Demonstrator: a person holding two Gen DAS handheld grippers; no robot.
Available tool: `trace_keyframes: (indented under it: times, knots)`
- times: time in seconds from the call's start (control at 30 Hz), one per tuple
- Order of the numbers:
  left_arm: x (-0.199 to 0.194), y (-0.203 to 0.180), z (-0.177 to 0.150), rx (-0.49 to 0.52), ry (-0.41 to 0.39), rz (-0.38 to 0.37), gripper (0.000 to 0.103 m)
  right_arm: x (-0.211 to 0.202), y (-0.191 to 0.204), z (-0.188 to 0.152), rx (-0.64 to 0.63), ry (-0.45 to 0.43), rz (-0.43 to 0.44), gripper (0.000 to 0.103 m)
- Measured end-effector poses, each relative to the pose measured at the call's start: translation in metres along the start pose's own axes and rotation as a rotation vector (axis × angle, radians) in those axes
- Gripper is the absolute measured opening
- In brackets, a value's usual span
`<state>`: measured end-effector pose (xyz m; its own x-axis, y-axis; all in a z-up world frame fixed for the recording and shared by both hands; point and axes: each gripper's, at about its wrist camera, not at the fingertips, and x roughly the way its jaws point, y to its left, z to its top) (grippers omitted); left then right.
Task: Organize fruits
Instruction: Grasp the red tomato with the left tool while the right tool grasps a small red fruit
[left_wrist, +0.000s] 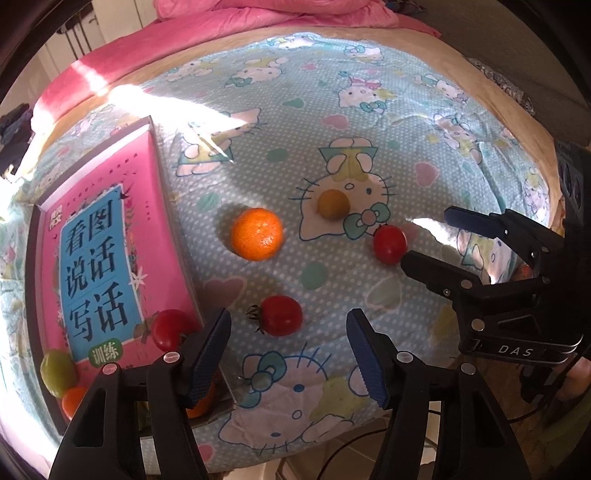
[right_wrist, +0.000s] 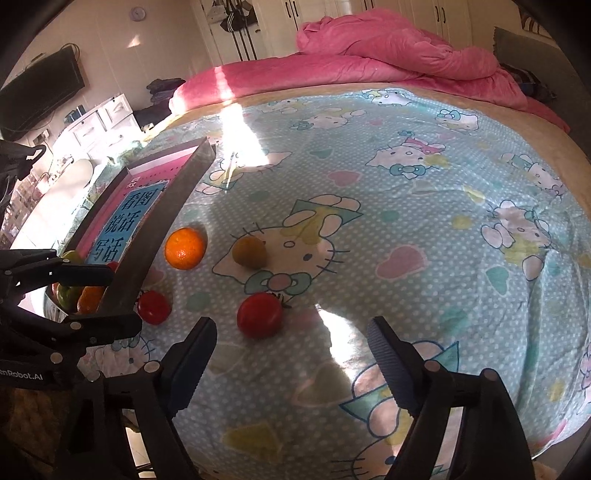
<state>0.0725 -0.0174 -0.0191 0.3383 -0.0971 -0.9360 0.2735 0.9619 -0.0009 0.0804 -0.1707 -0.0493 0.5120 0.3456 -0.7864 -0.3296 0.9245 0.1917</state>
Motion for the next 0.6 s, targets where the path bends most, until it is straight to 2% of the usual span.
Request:
trace_keyframes:
  times: [0.23, 0.37, 0.6]
  knots:
    - [0.02, -0.01, -0.001, 0.032, 0.046, 0.01, 0.06, 0.002, -0.005, 0.001, 0.036, -0.003, 0.054, 0.07]
    - [0.031, -0.011, -0.003, 0.038, 0.068, 0.055, 0.06, 0.005, -0.003, 0.002, 0.03, 0.003, 0.079, 0.061]
    - [0.035, -0.009, 0.0, 0.019, 0.054, 0.047, 0.06, 0.015, 0.009, 0.003, -0.025, 0.026, 0.087, 0.049]
